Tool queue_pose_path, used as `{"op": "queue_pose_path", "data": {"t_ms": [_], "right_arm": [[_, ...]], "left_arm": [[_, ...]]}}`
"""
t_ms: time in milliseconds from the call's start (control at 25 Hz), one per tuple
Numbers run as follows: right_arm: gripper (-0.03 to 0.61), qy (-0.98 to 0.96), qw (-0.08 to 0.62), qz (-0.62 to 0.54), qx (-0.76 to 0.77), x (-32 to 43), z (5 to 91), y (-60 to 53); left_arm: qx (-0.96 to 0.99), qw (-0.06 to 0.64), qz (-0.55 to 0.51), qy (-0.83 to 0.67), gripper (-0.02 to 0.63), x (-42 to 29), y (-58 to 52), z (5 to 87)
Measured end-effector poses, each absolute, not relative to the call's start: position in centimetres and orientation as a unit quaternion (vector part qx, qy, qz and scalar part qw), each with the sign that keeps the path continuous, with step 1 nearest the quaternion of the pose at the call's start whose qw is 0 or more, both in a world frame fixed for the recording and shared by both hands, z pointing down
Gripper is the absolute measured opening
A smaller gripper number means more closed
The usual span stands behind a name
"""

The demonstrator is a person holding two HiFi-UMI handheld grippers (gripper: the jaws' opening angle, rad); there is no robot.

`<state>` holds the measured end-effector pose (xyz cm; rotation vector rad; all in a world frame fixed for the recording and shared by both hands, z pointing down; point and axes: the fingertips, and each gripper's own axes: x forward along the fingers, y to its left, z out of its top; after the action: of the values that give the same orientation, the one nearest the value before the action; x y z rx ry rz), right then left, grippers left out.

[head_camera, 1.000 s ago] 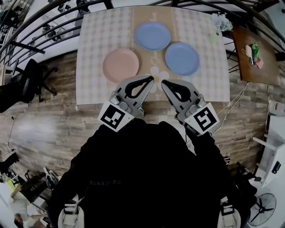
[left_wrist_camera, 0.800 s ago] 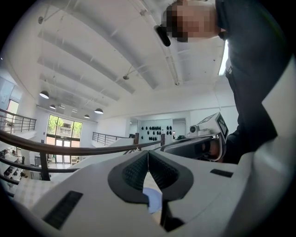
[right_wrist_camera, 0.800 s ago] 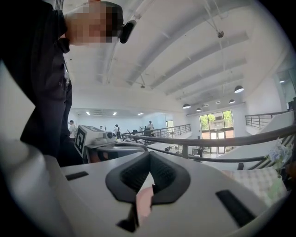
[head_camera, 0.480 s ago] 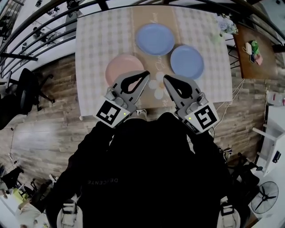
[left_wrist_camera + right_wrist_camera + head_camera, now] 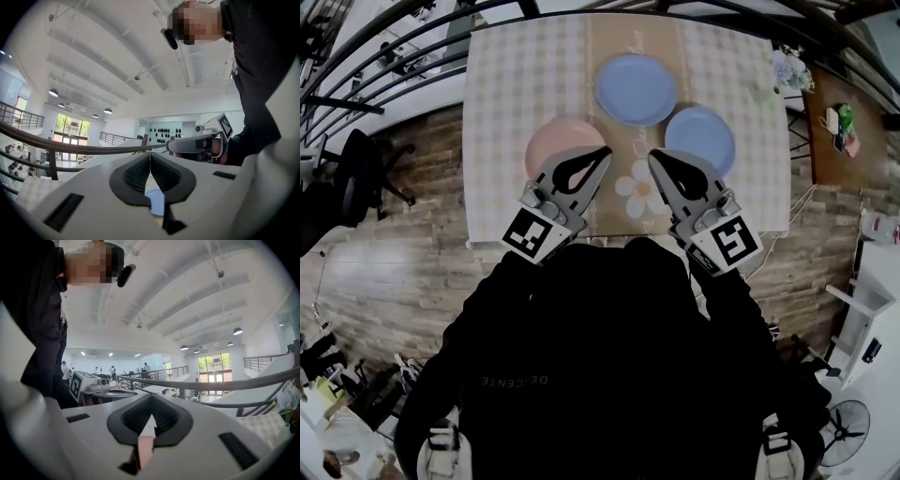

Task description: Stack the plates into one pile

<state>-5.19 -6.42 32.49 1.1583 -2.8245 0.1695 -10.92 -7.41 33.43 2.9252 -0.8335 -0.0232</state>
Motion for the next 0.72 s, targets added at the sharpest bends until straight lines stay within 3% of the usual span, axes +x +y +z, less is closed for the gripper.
{"op": "queue_pose_path", "data": {"t_ms": [720], "right_arm": [[0.008, -0.947, 0.082, 0.08, 0.301, -8.0, 37.4, -10.0]], "left_arm": [[0.93, 0.04, 0.015, -0.364, 0.02, -13.1, -10.2, 36.7]]}}
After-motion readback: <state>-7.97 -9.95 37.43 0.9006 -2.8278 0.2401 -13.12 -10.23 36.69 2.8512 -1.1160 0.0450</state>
